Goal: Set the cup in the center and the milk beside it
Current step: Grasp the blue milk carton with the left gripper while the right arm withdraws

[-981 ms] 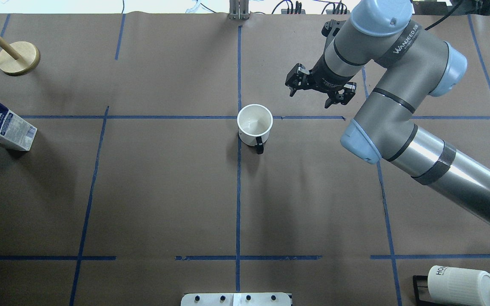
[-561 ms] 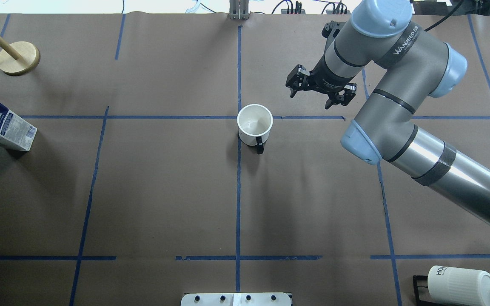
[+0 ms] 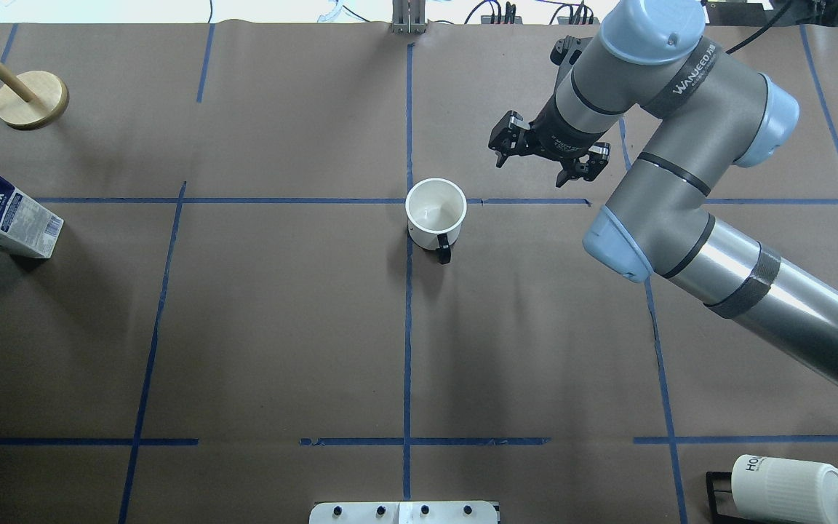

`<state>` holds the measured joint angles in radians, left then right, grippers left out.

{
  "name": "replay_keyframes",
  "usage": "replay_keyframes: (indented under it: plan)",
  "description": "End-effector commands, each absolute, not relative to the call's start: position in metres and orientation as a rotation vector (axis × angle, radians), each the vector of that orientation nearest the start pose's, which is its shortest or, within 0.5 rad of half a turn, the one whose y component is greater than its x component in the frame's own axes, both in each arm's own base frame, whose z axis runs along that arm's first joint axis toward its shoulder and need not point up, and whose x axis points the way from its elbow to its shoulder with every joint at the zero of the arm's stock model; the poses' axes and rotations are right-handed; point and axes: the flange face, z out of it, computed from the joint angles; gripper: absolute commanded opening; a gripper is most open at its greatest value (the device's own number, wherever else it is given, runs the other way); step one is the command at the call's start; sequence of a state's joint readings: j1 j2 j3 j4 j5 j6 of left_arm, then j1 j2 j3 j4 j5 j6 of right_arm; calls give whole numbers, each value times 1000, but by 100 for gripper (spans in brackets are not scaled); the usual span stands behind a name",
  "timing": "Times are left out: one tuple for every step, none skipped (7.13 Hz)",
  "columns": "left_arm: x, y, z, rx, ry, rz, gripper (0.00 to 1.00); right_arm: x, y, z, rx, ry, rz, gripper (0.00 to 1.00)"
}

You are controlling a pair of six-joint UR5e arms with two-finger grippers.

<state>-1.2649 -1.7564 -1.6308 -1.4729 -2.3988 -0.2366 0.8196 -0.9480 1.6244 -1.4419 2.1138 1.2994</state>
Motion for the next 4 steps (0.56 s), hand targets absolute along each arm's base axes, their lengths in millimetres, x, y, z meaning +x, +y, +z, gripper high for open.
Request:
replay_keyframes:
  plan:
    - [119, -558, 541, -98, 831, 134, 21, -406, -555, 248, -32, -942, 291, 100]
    - [119, -560, 535, -87, 832, 135, 5, -393, -552, 246, -24, -957, 291, 100]
    - [121, -570, 485, -18, 842, 148, 0, -359, -541, 270, -18, -952, 315, 100]
    - [142, -598, 402, -9, 865, 52, 0, -306, -537, 288, -4, -957, 336, 100]
